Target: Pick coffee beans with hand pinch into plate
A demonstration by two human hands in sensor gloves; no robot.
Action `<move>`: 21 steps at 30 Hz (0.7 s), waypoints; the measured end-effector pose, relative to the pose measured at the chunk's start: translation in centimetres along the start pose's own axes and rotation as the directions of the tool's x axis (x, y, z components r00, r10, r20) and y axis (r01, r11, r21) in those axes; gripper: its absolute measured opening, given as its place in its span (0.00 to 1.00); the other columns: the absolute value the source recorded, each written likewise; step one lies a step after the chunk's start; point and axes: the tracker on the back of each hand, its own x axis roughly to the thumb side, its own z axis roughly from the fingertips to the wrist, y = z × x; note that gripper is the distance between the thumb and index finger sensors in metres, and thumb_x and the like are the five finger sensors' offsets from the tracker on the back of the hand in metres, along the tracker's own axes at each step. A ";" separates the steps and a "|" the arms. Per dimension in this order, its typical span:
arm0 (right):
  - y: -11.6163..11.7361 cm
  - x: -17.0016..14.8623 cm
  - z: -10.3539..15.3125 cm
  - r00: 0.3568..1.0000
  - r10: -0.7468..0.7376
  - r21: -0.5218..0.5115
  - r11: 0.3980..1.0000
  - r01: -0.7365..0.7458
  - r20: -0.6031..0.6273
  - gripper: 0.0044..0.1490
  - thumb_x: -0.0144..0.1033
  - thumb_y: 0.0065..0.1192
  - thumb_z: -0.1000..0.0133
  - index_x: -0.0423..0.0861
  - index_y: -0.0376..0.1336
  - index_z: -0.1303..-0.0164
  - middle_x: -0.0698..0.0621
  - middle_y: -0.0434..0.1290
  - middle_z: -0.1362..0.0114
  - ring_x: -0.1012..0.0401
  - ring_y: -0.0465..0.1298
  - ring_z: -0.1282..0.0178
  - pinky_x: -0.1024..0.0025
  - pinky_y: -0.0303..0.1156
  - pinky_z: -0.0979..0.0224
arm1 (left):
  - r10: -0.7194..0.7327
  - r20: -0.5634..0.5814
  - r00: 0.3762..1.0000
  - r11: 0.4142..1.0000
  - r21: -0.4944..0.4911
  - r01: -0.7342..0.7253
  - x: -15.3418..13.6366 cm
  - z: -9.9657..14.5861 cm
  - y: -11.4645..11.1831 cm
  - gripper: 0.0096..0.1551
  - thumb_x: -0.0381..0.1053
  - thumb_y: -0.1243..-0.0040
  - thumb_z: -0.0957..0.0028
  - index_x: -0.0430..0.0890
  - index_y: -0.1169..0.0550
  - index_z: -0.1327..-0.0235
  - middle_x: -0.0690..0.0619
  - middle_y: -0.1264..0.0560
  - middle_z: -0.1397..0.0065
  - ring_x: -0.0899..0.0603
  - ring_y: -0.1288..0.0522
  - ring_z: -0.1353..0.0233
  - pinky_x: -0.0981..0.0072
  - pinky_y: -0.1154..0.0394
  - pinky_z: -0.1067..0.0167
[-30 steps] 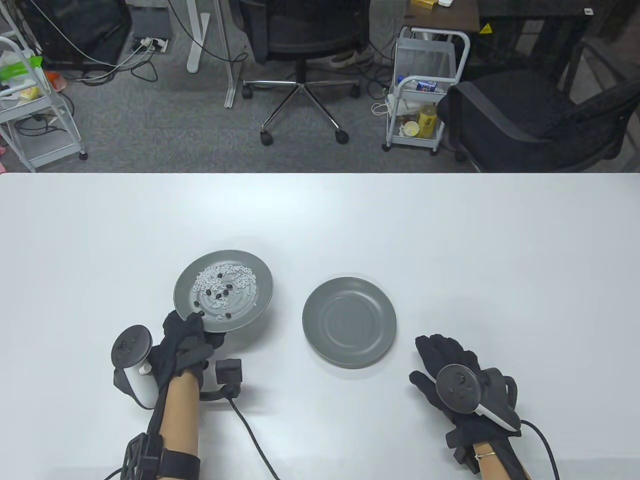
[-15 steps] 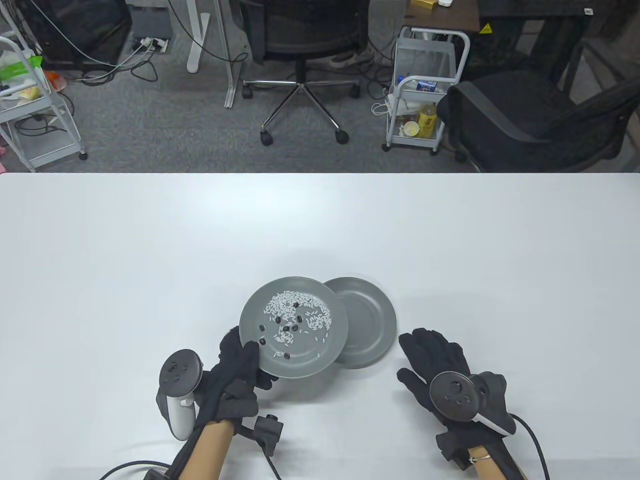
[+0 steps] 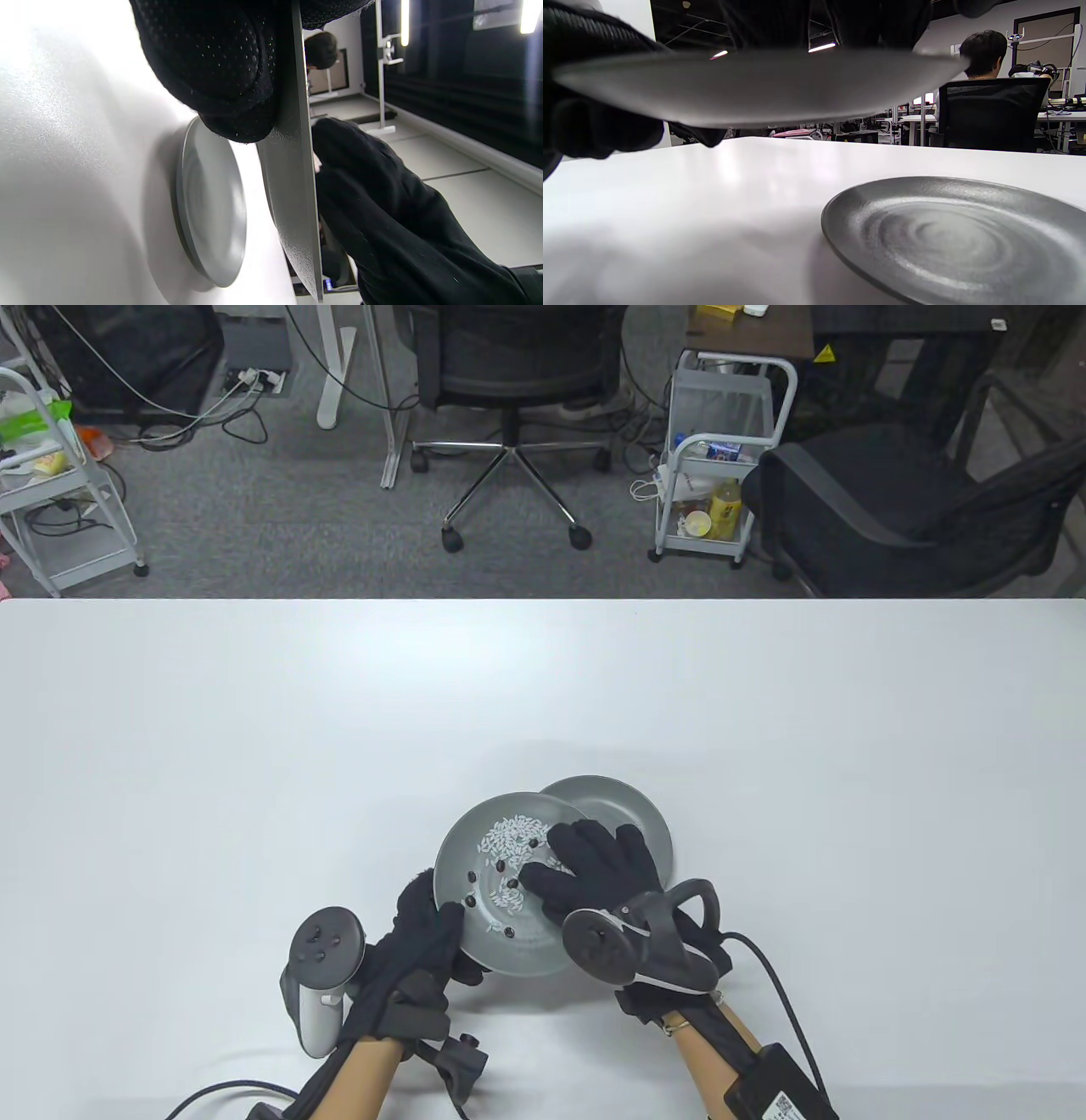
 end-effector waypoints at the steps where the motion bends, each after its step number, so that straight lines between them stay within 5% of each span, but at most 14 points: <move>1: 0.4 0.1 -0.1 1.000 0.005 0.005 1.000 -0.005 0.002 0.24 0.52 0.55 0.31 0.68 0.60 0.24 0.49 0.56 0.09 0.46 0.56 0.09 0.38 0.49 0.14 | -0.001 0.005 1.000 1.000 -0.004 0.001 0.0 0.0 -0.1 0.35 0.43 0.53 0.31 0.30 0.51 0.22 0.35 0.31 0.28 0.43 0.16 0.51 0.63 0.15 0.58; 13: 1.4 0.1 0.4 0.997 0.079 -0.148 0.986 -0.077 0.008 0.19 0.49 0.59 0.34 0.59 0.66 0.34 0.56 0.67 0.22 0.51 0.64 0.15 0.40 0.55 0.16 | 0.000 0.011 1.000 1.000 -0.017 0.000 0.0 -0.1 -0.4 0.35 0.43 0.53 0.31 0.30 0.51 0.22 0.34 0.31 0.28 0.43 0.16 0.51 0.63 0.15 0.58; 21: -1.5 -4.1 1.7 0.983 -0.126 -0.322 0.944 0.078 -0.132 0.19 0.46 0.57 0.31 0.54 0.65 0.31 0.51 0.66 0.22 0.46 0.63 0.16 0.39 0.56 0.18 | 0.042 -0.022 0.999 0.999 0.003 -0.042 -0.5 -0.2 0.0 0.34 0.43 0.54 0.31 0.32 0.52 0.21 0.36 0.32 0.27 0.42 0.17 0.49 0.61 0.17 0.56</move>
